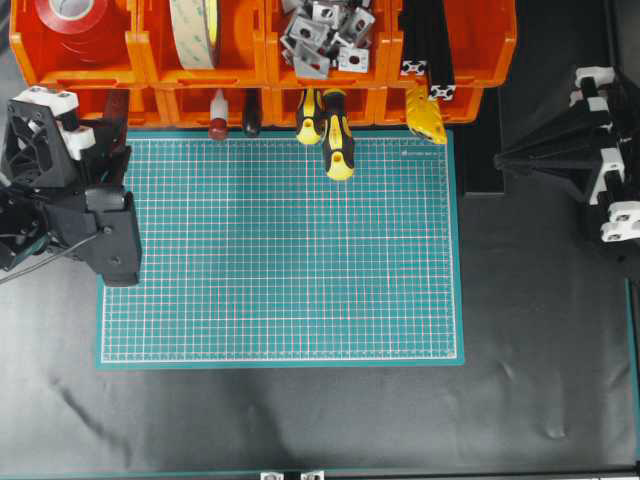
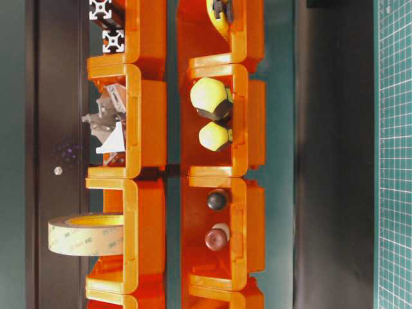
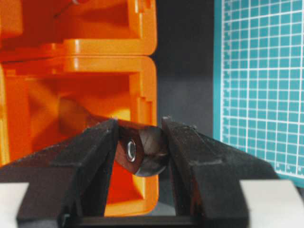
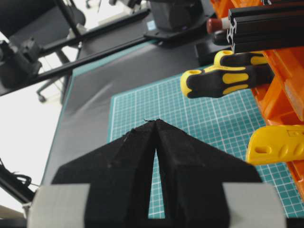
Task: Pick scraper from container rack with left arm.
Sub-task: 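Close the left gripper on the scraper's brown wooden handle, then pull the scraper out of the rack and swing it over the mat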
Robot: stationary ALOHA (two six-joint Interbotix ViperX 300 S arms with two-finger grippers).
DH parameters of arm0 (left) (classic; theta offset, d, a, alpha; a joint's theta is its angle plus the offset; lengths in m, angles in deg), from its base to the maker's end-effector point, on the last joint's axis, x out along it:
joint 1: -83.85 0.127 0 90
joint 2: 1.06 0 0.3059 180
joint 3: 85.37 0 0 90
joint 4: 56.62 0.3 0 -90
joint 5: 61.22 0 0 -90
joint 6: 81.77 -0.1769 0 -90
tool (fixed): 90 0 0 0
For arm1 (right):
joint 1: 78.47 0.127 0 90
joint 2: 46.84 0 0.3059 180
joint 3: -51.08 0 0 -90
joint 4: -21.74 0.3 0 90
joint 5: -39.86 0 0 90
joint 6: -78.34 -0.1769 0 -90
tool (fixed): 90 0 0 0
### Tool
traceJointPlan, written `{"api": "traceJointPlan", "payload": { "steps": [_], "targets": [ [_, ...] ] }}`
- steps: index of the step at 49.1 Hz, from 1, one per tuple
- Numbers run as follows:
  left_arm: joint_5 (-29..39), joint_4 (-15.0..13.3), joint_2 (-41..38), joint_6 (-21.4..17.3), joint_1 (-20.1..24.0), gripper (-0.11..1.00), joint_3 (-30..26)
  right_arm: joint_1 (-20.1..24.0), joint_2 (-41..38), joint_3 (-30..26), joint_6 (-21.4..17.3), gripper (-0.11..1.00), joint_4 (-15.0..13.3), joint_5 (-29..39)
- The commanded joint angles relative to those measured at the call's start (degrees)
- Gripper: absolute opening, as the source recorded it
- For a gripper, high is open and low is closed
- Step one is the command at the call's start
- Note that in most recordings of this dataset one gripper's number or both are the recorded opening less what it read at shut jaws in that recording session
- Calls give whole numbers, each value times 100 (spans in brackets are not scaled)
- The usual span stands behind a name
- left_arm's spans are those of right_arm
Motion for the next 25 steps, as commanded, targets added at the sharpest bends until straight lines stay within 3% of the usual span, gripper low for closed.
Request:
{"api": "traceJointPlan", "payload": {
  "steps": [1, 14, 25],
  "targets": [
    [149, 9, 62, 9, -193, 32, -290, 9, -44, -62, 9, -1, 9, -18],
    [1063, 9, 18, -105, -967, 26, -967, 9, -44, 0, 18, -1, 0, -9],
    [2057, 9, -44, -659, -1529, 20, -1749, 0, -44, 70, 26, -1, 0, -18]
  ]
}}
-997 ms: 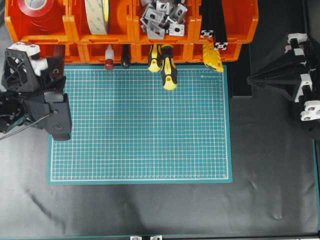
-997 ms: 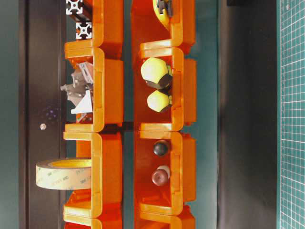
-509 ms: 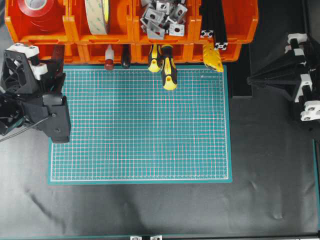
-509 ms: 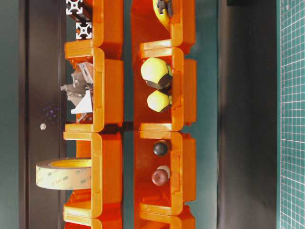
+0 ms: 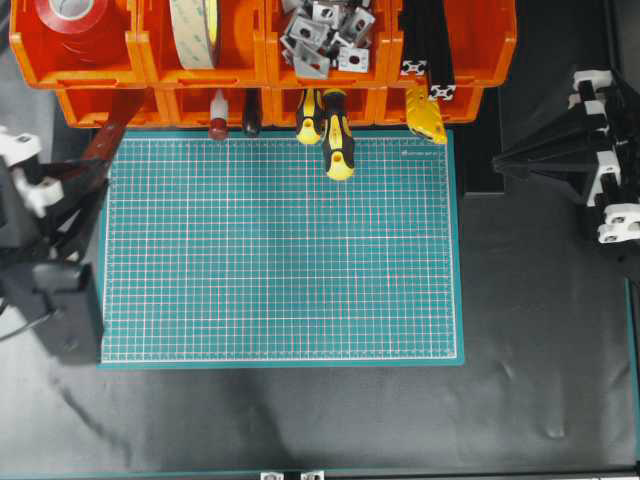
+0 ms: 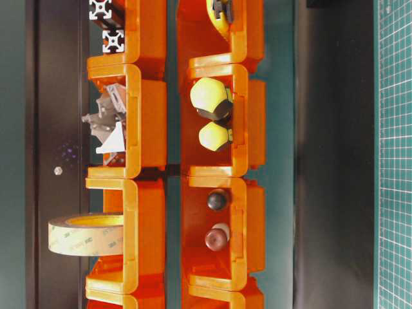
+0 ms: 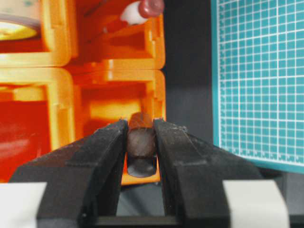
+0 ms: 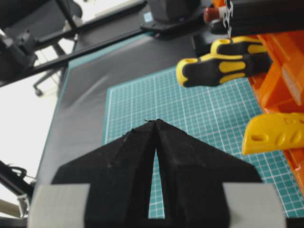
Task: Pick scraper from container rack with left arm.
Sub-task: 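Pull the scraper out of the rack and swing it over the mat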
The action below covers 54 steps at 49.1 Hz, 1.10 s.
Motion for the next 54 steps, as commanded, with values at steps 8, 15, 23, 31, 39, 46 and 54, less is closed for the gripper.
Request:
{"api": "traceJointPlan", "payload": {
  "steps": [8, 15, 23, 31, 39, 46, 54],
  "targets": [
    [1125, 26, -123, -773, -519, 20, -1046, -9, -26, -53, 0, -1, 9, -18],
    [1688, 26, -264, -1081, -896, 20, -1450, -18, -18, -53, 9, -1, 9, -18],
    [1433, 44, -439, -1107, -1345, 20, -1767, -26, -18, -26, 0, -1, 18, -18],
    [703, 44, -844, -1125, -1415, 20, -2197, -44, 9, -26, -9, -1, 18, 79],
    [-220, 53, -1239, -1160, -1204, 20, -2443, -105, 158, -53, -18, -1, 18, 431],
    [-1230, 53, -1389, -1160, -756, 20, -2136, -176, 334, -123, -18, -1, 18, 606],
    [-2575, 62, -1424, -1178, -141, 20, -1688, -246, 501, -220, -26, -1, 35, 756]
  ]
}}
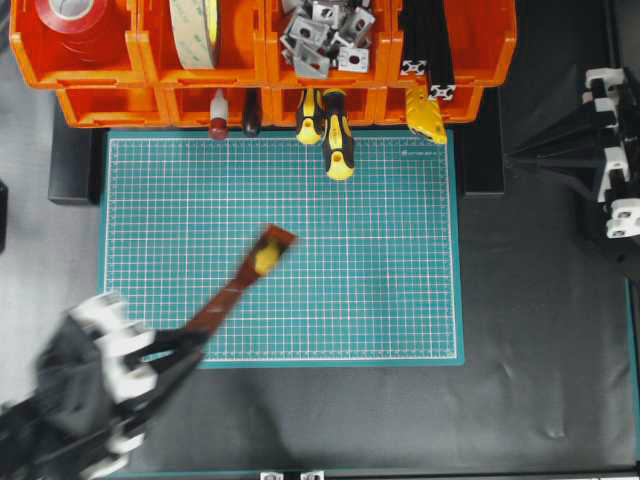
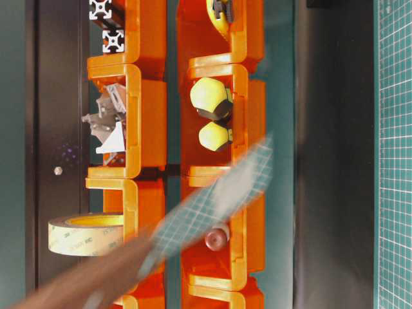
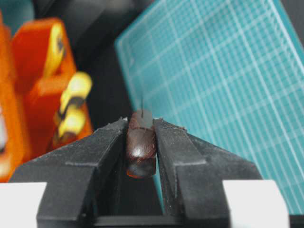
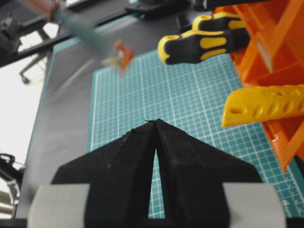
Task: Pick scraper from container rack with left arm.
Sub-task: 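Pull the scraper out of the rack and swing it over the mat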
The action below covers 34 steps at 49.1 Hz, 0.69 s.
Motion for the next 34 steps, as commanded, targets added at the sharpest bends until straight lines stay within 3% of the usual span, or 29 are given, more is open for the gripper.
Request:
{"api": "traceJointPlan", "payload": {
  "steps": [1, 11, 17, 34],
  "targets": [
    [-853, 53, 44, -35, 378, 20, 193, -26, 35, -255, -9, -1, 44, 70],
    [-2136, 53, -176, -422, 1310, 20, 817, -26, 246, -352, 0, -1, 448, 360],
    [-2602, 53, -308, -765, 1696, 20, 940, -26, 378, -422, -9, -1, 519, 747],
    [-2848, 53, -510, -1292, 2021, 20, 1072, -97, 466, -483, -9, -1, 554, 932]
  ]
}}
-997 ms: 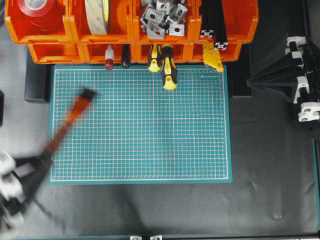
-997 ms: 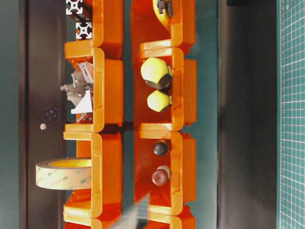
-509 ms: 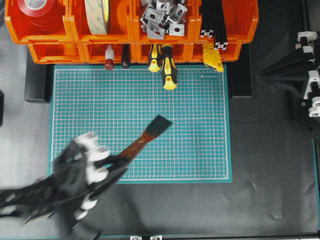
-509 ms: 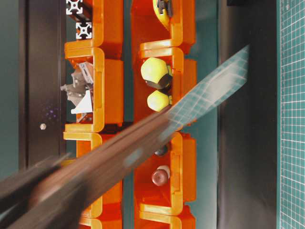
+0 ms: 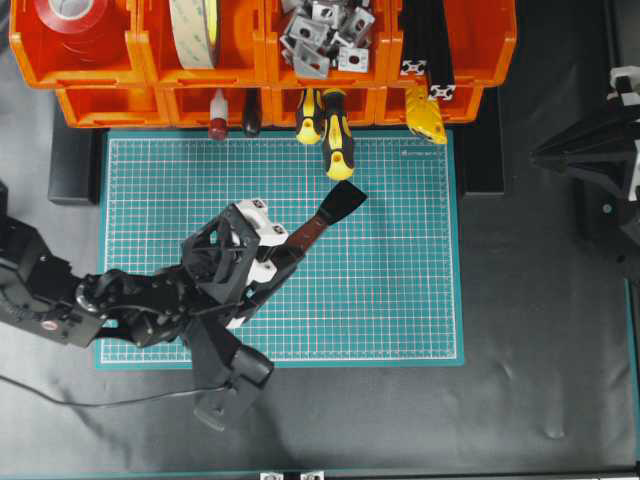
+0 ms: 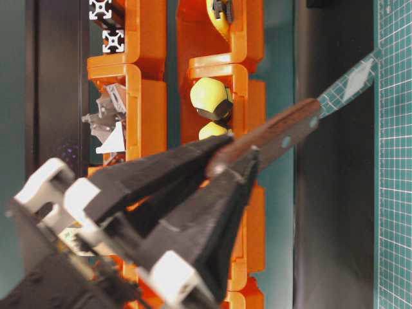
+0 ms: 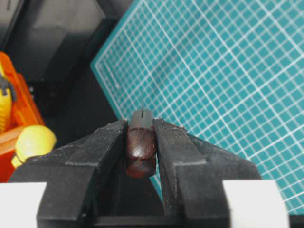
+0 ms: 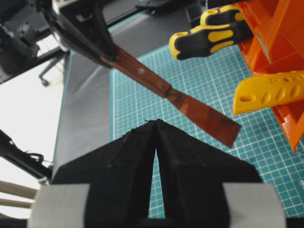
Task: Pick scraper from container rack with left arm.
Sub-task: 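Pull the scraper out of the rack and swing it over the mat, then lower the scraper onto the teal mat with the left gripper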
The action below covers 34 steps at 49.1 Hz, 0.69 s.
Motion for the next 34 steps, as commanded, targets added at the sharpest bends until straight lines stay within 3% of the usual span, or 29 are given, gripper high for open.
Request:
{"api": "traceJointPlan", "payload": {
  "steps": [1, 23, 34],
  "targets": [
    [-62, 44, 44, -88, 35, 20, -9, -18, -9, -220, 9, -1, 35, 26],
    [-580, 26, 18, 70, 132, 20, 193, -18, 62, -272, 9, -1, 141, 79],
    [-747, 26, 97, 527, 255, 20, 431, -18, 79, -290, 9, -1, 193, 193]
  ]
}}
